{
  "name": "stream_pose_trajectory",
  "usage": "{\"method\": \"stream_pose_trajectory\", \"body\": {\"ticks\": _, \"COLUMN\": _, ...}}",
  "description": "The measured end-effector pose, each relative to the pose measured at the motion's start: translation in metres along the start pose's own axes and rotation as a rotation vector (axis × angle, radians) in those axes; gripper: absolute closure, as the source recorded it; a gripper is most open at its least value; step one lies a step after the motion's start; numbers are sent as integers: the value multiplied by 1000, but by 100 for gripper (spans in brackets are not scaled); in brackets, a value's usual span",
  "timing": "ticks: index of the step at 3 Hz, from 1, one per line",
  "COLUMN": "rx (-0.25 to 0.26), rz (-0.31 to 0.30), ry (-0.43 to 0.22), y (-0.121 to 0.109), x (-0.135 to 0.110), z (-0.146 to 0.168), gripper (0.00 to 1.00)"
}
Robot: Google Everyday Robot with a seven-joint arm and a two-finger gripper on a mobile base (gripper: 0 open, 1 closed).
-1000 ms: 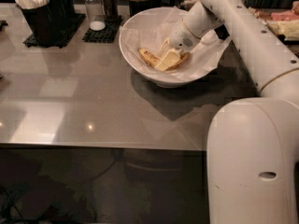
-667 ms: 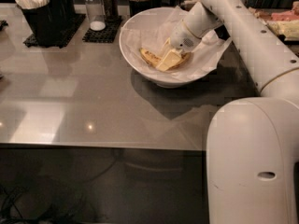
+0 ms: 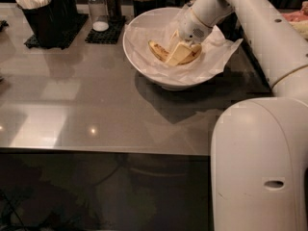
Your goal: Pick banana from white bowl
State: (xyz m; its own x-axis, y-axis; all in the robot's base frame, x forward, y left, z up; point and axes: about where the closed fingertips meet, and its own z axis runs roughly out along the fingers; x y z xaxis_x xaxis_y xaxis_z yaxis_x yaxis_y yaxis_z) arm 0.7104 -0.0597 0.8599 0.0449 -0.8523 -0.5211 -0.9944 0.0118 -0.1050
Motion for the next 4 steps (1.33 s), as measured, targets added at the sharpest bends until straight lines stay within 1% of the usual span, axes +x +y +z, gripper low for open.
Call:
{"method": "stream_pose_trajectory", "body": {"ticks": 1, "rx": -12, "rz": -64, "ry": -85, "y": 1, "x": -22, "z": -10, "gripper": 100}}
{"method": "stream_pose_trajectory", "body": {"ticks": 2, "rx": -5, "rz": -112, "ry": -107, "y": 7, "x": -39, "z": -31, "gripper": 100}}
{"method": "stream_pose_trajectory", "body": {"ticks": 3, "rx": 30, "rz": -102, "ry": -56, "y": 18, "x": -40, "z": -62, "gripper": 100}}
{"method": "stream_pose_trajectory", "body": {"ticks": 4, "rx": 51, "rz": -69, "ry": -50, "y": 40, "x": -36, "z": -94, "gripper": 100}}
